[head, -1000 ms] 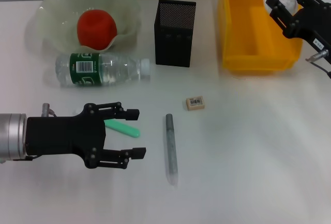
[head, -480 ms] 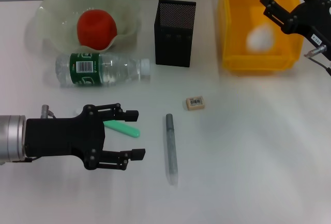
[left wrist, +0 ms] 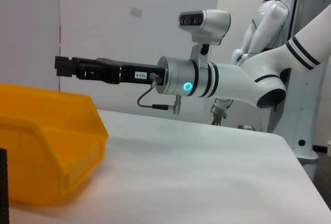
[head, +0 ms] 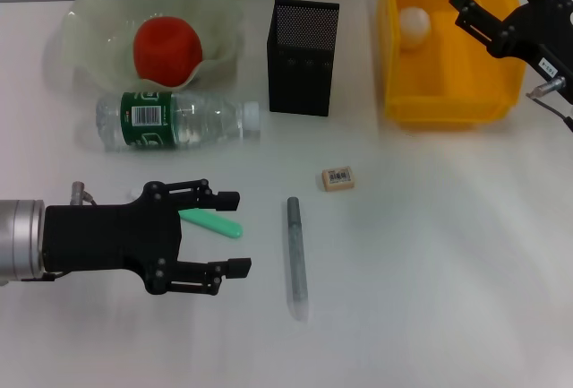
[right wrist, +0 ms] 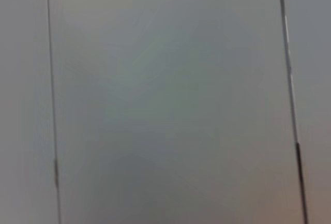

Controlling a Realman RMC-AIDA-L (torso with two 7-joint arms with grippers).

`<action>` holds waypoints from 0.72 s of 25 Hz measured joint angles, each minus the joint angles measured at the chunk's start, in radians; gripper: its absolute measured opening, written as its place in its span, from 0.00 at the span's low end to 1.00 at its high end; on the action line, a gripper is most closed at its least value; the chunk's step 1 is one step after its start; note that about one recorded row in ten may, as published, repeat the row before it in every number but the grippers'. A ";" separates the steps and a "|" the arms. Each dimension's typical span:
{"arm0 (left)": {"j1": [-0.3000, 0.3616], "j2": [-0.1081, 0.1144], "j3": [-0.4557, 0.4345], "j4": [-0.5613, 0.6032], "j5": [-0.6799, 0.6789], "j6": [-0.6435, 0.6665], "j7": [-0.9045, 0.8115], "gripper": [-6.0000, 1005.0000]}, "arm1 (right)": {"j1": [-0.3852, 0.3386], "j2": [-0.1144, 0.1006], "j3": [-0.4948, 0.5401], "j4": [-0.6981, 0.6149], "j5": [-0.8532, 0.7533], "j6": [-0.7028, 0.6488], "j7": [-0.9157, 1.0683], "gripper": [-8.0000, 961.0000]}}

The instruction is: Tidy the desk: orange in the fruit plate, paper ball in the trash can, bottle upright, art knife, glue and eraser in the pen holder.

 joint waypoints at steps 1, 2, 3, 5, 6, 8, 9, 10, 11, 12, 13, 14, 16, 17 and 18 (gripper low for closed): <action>0.000 0.001 0.000 0.000 0.001 0.000 -0.002 0.81 | -0.002 -0.001 -0.002 0.000 0.000 -0.016 0.010 0.86; 0.000 0.002 0.000 0.000 0.001 0.000 -0.002 0.81 | -0.005 -0.001 -0.005 0.000 -0.001 -0.032 0.022 0.86; 0.000 0.002 -0.001 0.000 0.001 0.000 -0.003 0.81 | -0.015 -0.003 -0.010 -0.003 -0.006 -0.084 0.061 0.86; 0.000 0.003 -0.001 0.000 0.001 0.000 -0.003 0.81 | -0.024 -0.004 -0.011 -0.006 -0.011 -0.111 0.085 0.86; 0.000 0.003 -0.001 0.000 0.001 0.000 -0.003 0.81 | -0.034 -0.005 -0.011 -0.014 -0.023 -0.142 0.117 0.86; -0.001 0.003 -0.001 0.000 0.002 0.000 -0.004 0.81 | -0.068 -0.006 -0.013 -0.068 -0.101 -0.227 0.245 0.86; -0.001 0.003 -0.001 0.000 0.002 0.000 -0.004 0.81 | -0.068 -0.006 -0.013 -0.068 -0.101 -0.227 0.245 0.86; -0.001 0.003 -0.001 0.000 0.002 0.000 -0.006 0.81 | -0.077 -0.006 -0.013 -0.088 -0.135 -0.251 0.285 0.86; -0.001 0.004 -0.001 0.000 0.002 0.000 -0.007 0.81 | -0.096 -0.008 -0.013 -0.142 -0.231 -0.313 0.375 0.86; -0.001 0.004 -0.001 0.000 0.002 0.000 -0.007 0.81 | -0.096 -0.008 -0.013 -0.142 -0.231 -0.313 0.375 0.86; -0.002 0.006 -0.001 0.000 0.002 0.000 -0.012 0.81 | -0.107 -0.011 -0.013 -0.186 -0.324 -0.375 0.425 0.86; -0.002 0.006 -0.001 0.000 0.002 0.000 -0.012 0.81 | -0.107 -0.011 -0.013 -0.186 -0.324 -0.375 0.425 0.86; -0.003 0.007 -0.001 0.002 0.003 0.000 -0.016 0.81 | -0.113 -0.014 -0.013 -0.248 -0.468 -0.447 0.474 0.86; -0.003 0.007 -0.001 0.003 0.005 0.000 -0.017 0.81 | -0.113 -0.014 -0.013 -0.248 -0.468 -0.447 0.474 0.86; -0.004 0.008 0.000 0.004 0.006 0.000 -0.017 0.81 | -0.113 -0.015 -0.013 -0.277 -0.540 -0.465 0.489 0.86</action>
